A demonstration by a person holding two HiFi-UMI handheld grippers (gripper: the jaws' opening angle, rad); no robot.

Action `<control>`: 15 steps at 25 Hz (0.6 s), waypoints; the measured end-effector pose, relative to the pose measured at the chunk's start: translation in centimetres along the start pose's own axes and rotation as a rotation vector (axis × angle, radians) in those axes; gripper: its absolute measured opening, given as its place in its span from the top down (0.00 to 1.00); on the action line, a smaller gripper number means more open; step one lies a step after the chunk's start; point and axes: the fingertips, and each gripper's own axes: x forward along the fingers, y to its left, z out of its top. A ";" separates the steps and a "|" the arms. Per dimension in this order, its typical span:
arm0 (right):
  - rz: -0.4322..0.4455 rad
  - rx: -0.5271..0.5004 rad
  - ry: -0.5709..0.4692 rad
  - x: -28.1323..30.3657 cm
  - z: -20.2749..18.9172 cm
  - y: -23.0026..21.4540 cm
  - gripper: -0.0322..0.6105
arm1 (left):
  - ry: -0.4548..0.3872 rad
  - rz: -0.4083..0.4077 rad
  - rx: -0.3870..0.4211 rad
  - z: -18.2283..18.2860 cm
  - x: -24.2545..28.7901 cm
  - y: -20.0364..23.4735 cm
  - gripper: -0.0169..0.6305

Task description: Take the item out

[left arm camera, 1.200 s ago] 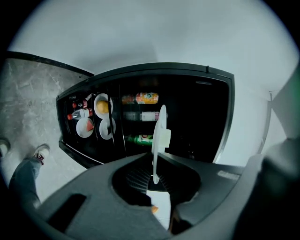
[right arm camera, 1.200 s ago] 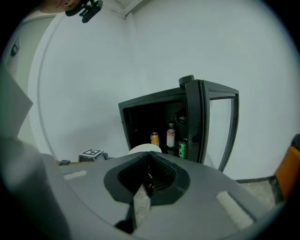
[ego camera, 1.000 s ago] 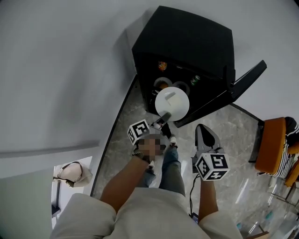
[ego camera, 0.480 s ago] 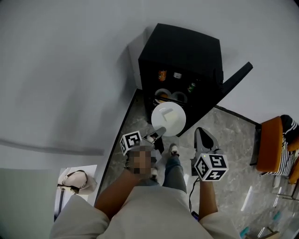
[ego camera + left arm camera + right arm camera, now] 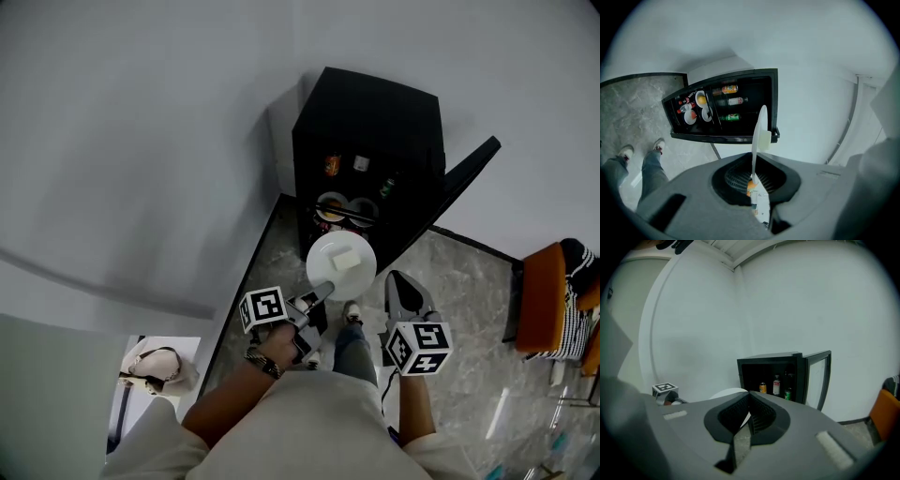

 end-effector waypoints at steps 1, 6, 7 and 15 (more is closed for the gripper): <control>-0.001 -0.004 -0.001 -0.2 0.1 0.1 0.94 | 0.004 0.002 0.003 -0.4 -0.2 -0.1 0.96; -0.013 -0.013 -0.006 -1.1 0.3 0.7 0.94 | 0.023 -0.015 0.011 -2.1 -0.7 -1.1 0.96; -0.016 -0.017 -0.006 -1.4 0.4 0.8 0.94 | 0.025 -0.022 0.011 -2.3 -0.8 -1.4 0.96; -0.021 -0.035 -0.014 -2.4 0.6 1.2 0.94 | 0.035 -0.049 0.024 -3.3 -0.7 -3.3 0.96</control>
